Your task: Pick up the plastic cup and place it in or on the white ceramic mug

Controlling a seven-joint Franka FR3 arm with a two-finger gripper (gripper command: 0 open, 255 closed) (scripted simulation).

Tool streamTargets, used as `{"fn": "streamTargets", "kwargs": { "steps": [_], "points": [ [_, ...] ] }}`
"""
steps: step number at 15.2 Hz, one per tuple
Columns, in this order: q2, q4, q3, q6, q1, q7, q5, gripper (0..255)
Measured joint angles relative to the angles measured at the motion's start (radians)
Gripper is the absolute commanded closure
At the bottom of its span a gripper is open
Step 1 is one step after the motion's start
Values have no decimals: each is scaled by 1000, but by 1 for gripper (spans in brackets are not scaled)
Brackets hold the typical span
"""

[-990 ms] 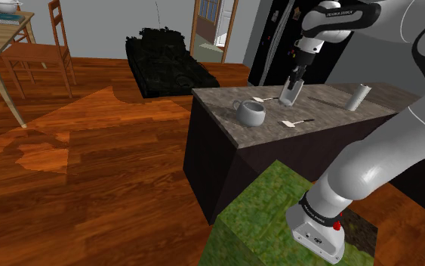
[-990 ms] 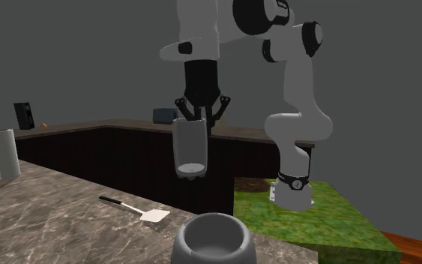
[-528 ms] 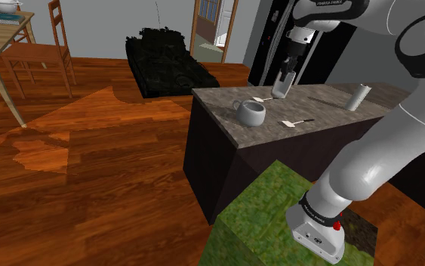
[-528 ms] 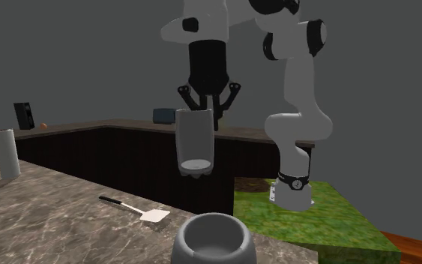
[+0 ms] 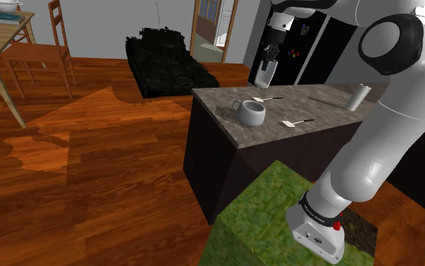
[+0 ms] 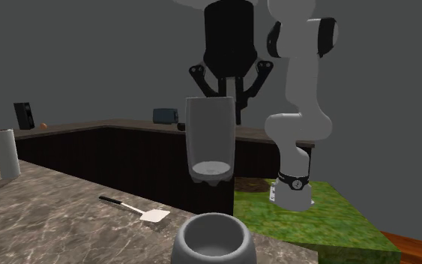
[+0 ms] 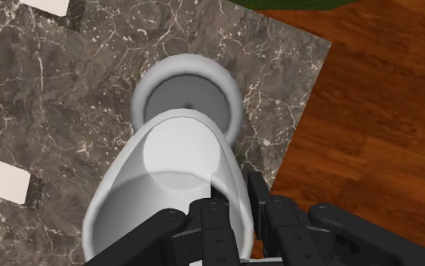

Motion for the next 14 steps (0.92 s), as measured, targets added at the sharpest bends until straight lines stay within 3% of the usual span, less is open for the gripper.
{"fn": "streamTargets", "kwargs": {
  "steps": [2,14],
  "points": [
    [34,34,6,-4,4,10,18,255],
    [41,-118,11,154,10,8,23,255]
  ]
}}
